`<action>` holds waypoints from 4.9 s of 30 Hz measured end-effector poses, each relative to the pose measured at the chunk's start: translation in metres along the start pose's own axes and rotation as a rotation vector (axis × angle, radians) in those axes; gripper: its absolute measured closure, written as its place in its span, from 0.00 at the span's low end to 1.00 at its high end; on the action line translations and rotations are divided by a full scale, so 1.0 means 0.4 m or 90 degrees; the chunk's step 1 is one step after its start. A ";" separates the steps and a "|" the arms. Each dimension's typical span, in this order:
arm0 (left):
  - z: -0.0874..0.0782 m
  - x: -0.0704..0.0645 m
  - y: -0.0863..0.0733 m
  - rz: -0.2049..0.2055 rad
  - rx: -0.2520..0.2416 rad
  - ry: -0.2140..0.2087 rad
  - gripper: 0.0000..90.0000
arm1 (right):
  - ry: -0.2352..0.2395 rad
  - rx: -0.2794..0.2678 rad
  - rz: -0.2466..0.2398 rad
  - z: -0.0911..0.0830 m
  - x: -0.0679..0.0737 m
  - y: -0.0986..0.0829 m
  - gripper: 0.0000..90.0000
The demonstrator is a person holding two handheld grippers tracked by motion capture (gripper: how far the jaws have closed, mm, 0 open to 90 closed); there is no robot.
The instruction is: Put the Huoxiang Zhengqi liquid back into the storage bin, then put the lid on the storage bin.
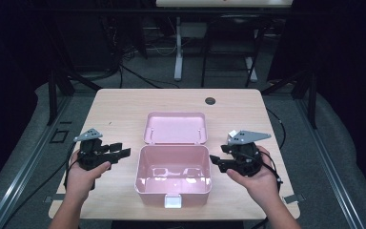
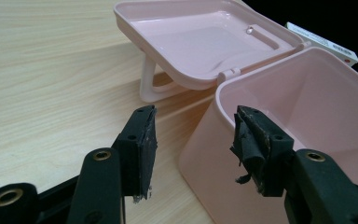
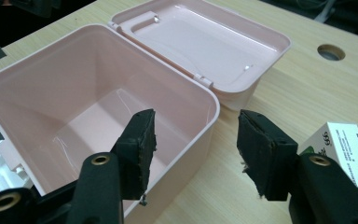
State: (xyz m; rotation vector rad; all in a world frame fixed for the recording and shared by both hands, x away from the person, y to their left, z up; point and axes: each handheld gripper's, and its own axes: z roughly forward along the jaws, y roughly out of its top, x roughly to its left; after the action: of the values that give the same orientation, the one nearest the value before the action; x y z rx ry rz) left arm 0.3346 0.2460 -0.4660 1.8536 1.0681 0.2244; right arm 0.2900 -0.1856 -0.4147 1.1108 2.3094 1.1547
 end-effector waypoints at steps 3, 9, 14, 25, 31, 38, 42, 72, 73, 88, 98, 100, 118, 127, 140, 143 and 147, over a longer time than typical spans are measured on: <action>-0.004 0.010 0.002 -0.002 0.001 -0.002 0.53 | -0.006 0.024 0.005 0.002 -0.016 0.009 0.47; -0.020 0.032 -0.001 -0.010 -0.004 0.002 0.53 | -0.040 0.047 -0.002 0.007 -0.062 0.022 0.47; -0.034 0.039 0.002 -0.013 -0.013 0.004 0.52 | -0.058 0.079 -0.004 0.008 -0.098 0.039 0.47; -0.054 0.012 0.022 0.020 -0.003 -0.002 0.58 | -0.087 0.179 0.000 0.028 -0.160 0.098 0.43; -0.051 -0.001 0.019 0.028 0.014 0.001 0.55 | -0.084 0.236 0.004 0.049 -0.191 0.097 0.38; -0.060 -0.002 0.024 0.025 0.011 0.000 0.52 | -0.082 0.303 0.020 0.072 -0.223 0.099 0.36; -0.065 0.004 0.025 0.021 0.007 0.002 0.52 | -0.079 0.327 0.008 0.077 -0.228 0.111 0.36; -0.091 0.033 0.024 -0.002 -0.011 0.013 0.51 | -0.102 0.503 0.033 0.233 -0.329 0.061 0.54; -0.090 0.033 0.024 -0.002 -0.011 0.013 0.51 | -0.103 0.504 0.036 0.234 -0.327 0.059 0.55; -0.092 0.034 0.024 -0.002 -0.011 0.013 0.51 | -0.107 0.494 0.069 0.224 -0.336 0.046 0.68; -0.090 0.032 0.024 -0.003 -0.010 0.011 0.51 | -0.088 0.513 0.053 0.208 -0.305 0.034 0.68; -0.091 0.032 0.025 -0.002 -0.008 0.010 0.51 | -0.082 0.519 0.050 0.202 -0.298 0.030 0.68; -0.086 0.030 0.023 -0.002 -0.006 0.012 0.51 | -0.070 0.536 0.048 0.215 -0.289 0.002 0.63; -0.082 0.031 0.022 -0.002 0.000 0.013 0.51 | -0.072 0.540 0.057 0.226 -0.294 -0.016 0.65; -0.081 0.032 0.021 -0.002 -0.003 0.011 0.51 | -0.074 0.542 0.056 0.229 -0.295 -0.022 0.66; -0.082 0.032 0.021 -0.002 -0.003 0.012 0.51 | -0.073 0.541 0.054 0.230 -0.296 -0.023 0.66; -0.081 0.032 0.021 -0.003 -0.002 0.012 0.51 | -0.071 0.539 0.060 0.229 -0.297 -0.024 0.66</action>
State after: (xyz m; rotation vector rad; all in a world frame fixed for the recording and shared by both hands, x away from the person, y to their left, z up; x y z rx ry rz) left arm 0.3292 0.2750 -0.4456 1.8488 1.0845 0.2407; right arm 0.4150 -0.2315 -0.4845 1.4957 2.7274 0.0680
